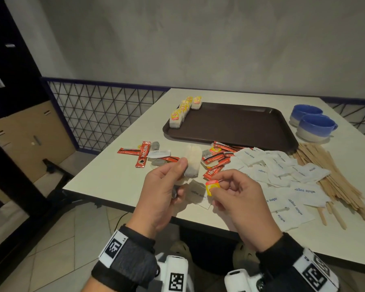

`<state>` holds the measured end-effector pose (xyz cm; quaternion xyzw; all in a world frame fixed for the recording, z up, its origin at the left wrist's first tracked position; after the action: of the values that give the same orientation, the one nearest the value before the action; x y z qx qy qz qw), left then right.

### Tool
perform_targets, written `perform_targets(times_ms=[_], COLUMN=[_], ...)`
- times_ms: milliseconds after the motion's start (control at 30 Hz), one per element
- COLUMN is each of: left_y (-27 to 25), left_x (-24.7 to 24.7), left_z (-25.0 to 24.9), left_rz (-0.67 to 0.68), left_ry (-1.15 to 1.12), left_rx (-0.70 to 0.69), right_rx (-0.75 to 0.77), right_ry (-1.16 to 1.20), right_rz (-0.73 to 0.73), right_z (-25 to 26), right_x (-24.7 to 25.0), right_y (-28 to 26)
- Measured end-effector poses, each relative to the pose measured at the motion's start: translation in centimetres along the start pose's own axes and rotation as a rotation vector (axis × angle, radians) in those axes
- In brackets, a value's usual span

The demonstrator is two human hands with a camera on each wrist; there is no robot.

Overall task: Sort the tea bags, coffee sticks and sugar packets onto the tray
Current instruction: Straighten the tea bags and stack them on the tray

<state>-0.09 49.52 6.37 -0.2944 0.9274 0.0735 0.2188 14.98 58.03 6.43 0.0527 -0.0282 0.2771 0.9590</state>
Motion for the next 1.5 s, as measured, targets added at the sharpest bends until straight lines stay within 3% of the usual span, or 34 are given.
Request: perform_targets(times_ms=[233,567,1033,1267,1500], left_y=[-0.5,-0.7,-0.7,-0.2,-0.1], left_x=[-1.9,-2.9,-3.1,-1.8,-1.3], left_z=[0.3,1.2,1.2,1.3,1.0], left_rz=[0.211,0.365,0.406,0.245,0.206], left_ry=[0.288,0.428,0.520,0.359,0.316], left_rx=[0.013,0.035,-0.008,0.004,-0.014], right_rx=[-0.108,-0.266,-0.230,-0.196,-0.093], right_ry=[0.433,0.645,0.562,0.614,0.373], right_rz=[0.005,0.173,0.200,0.160,0.131], right_z=[-0.8,-1.4,-1.1,-1.5,-0.6], right_x=[1.1,-0.2,-0.5,-0.1,-0.1], right_y=[0.5,0.1,-0.1,0.3,-0.1])
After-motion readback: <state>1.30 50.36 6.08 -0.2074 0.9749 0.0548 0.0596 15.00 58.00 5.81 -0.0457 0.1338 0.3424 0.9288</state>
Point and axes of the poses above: each hand's wrist, its own y-axis towards the middle knuckle, its own x-axis out of the back of the hand, z = x × y, the point moved 9 cm from there along y, towards the middle knuckle, and after that the axes turned 7 degrees about -y, right-handed, at the moved point
